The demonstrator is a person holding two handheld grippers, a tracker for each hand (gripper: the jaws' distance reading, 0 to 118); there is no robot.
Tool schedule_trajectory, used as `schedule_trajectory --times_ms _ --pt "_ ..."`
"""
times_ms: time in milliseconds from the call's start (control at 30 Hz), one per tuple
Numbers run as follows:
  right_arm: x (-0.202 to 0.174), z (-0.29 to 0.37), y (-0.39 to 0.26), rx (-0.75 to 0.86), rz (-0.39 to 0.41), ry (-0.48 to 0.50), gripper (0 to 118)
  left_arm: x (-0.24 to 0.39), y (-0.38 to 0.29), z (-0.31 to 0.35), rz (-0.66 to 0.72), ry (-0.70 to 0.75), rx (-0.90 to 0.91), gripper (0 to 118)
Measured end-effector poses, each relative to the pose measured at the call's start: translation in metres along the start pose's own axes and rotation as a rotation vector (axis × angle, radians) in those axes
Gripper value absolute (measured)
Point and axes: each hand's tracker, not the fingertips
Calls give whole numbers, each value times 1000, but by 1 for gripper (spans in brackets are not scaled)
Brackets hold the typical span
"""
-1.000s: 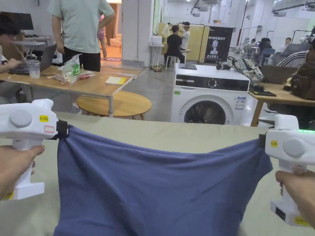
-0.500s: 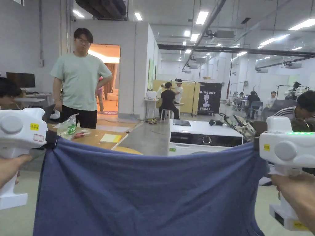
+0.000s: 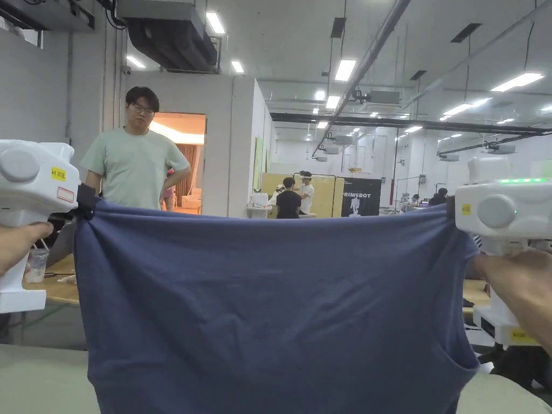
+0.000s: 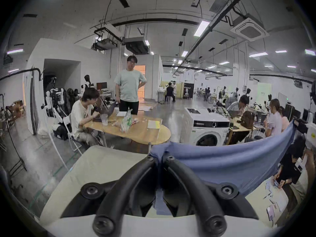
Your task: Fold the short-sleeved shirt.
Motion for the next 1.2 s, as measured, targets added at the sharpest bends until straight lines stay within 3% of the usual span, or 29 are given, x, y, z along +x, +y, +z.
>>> schedule_trajectory --times_ms 200,467,1200 --pt "-3 9 -11 19 22 -15 0 -1 -8 -8 -13 19 13 0" --pt "2 33 -98 -101 20 -16 0 1 -94 -3 -24 -4 -56 0" --pt "37 256 -329 -428 103 45 0 -27 -394 170 101 -108 -287 0"
